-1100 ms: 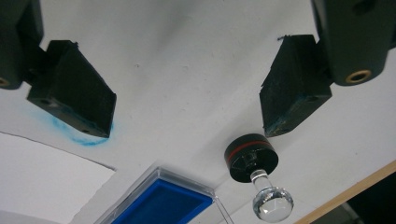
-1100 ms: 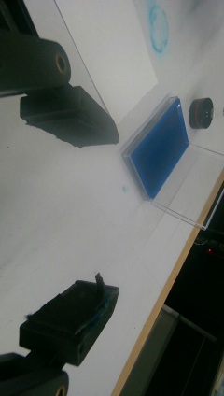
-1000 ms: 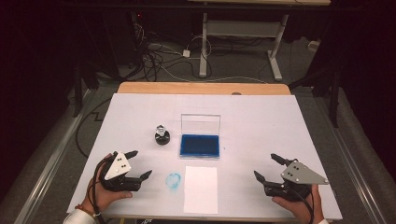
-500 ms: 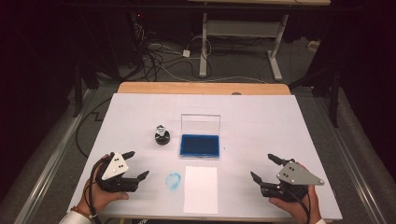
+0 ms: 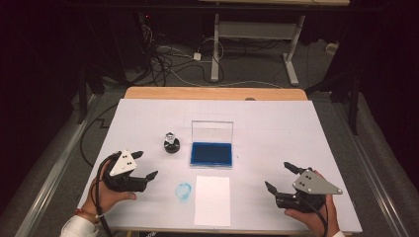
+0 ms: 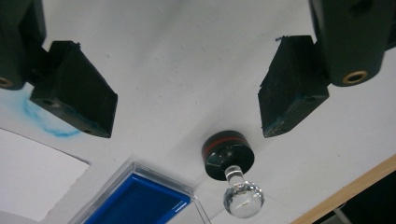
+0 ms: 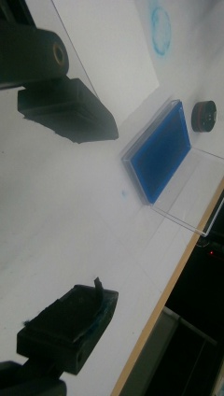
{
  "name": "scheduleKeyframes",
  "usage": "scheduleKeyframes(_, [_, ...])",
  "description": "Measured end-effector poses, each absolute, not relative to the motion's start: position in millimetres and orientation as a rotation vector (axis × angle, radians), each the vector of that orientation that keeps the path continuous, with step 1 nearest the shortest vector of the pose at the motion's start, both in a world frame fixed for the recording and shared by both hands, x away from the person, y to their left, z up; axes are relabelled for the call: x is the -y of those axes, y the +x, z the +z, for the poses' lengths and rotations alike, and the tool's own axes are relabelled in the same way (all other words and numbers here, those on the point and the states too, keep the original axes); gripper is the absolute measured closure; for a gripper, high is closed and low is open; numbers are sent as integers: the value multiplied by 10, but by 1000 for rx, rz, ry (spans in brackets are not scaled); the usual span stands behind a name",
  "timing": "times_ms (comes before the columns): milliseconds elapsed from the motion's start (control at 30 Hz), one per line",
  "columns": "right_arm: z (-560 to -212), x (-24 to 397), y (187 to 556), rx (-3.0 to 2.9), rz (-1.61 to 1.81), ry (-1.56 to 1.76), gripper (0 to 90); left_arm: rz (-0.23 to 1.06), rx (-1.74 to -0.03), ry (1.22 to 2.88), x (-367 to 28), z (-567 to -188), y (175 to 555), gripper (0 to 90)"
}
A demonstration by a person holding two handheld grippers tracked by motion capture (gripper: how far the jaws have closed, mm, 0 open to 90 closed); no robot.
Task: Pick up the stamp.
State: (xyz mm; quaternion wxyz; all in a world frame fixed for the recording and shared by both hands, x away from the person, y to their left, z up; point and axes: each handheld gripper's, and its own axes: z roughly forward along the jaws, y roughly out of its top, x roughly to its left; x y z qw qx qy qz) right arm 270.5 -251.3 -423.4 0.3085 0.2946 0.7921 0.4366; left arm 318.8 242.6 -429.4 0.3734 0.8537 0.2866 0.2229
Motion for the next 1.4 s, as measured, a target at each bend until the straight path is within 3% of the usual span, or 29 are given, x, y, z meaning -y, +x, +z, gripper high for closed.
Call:
scheduleKeyframes(800, [-4268, 2474, 2723, -2092, 1146, 805, 161, 474, -827, 2301, -2205, -4294, 4044, 195])
scheduleKeyframes(1000, [-4291, 2453, 2726, -2113, 1130, 806, 166, 369, -857, 2282, -2130, -4327, 4304, 201])
scheduleKeyframes(1400, [-4300, 2464, 2734, -2113, 1126, 806, 177, 296, -881, 2270, -2041, -4404, 4589, 241])
